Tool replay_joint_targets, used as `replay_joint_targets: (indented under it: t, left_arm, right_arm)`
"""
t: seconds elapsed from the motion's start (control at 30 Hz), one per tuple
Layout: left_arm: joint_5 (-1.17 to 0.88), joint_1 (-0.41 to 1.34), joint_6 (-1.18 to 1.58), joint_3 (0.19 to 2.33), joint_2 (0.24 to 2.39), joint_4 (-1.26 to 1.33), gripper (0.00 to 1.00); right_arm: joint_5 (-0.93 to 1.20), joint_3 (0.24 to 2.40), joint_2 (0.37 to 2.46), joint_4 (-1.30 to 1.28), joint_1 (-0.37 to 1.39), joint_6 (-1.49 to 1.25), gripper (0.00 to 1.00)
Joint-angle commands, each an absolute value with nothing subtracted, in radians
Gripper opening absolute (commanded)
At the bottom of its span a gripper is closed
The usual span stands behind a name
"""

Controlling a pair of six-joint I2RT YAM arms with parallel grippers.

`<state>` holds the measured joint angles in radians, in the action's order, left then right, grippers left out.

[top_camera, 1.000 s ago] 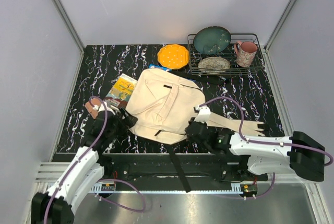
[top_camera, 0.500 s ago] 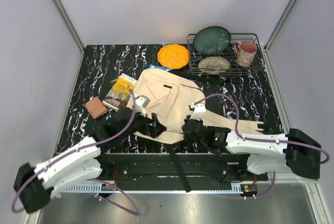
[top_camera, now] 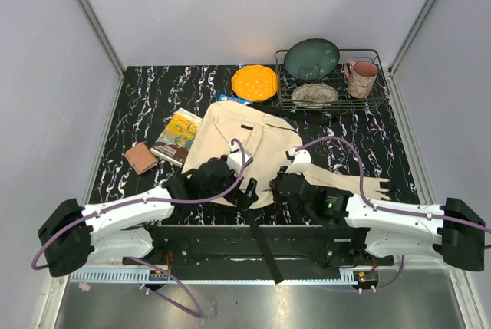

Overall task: Pack the student bag
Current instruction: Unzip the student bag at the center of the board.

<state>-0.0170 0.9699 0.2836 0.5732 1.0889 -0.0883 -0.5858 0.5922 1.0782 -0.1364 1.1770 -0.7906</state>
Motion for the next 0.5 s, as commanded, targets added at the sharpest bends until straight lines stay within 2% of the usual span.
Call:
replay_joint_targets:
  t: [0.0,0.3,0.47]
  left_arm:
    - [-0.055,1.011,0.236,0.646,1.138,0.026,0.99]
    - [-0.084,1.084,0.259,0.653,1.245,0.092,0.98]
    - [-0.055,1.095,0.291,0.617,1.282,0.155,0.91]
  right_arm:
    - [-0.624,0.615,1.052,-0.138,1.173,-0.805,0.0]
    - [-0.624,0.634,1.066,-0.144,1.172,-0.807,0.0]
    - [-0.63,0.637,1.057,-0.144,1.172,-0.815,0.0]
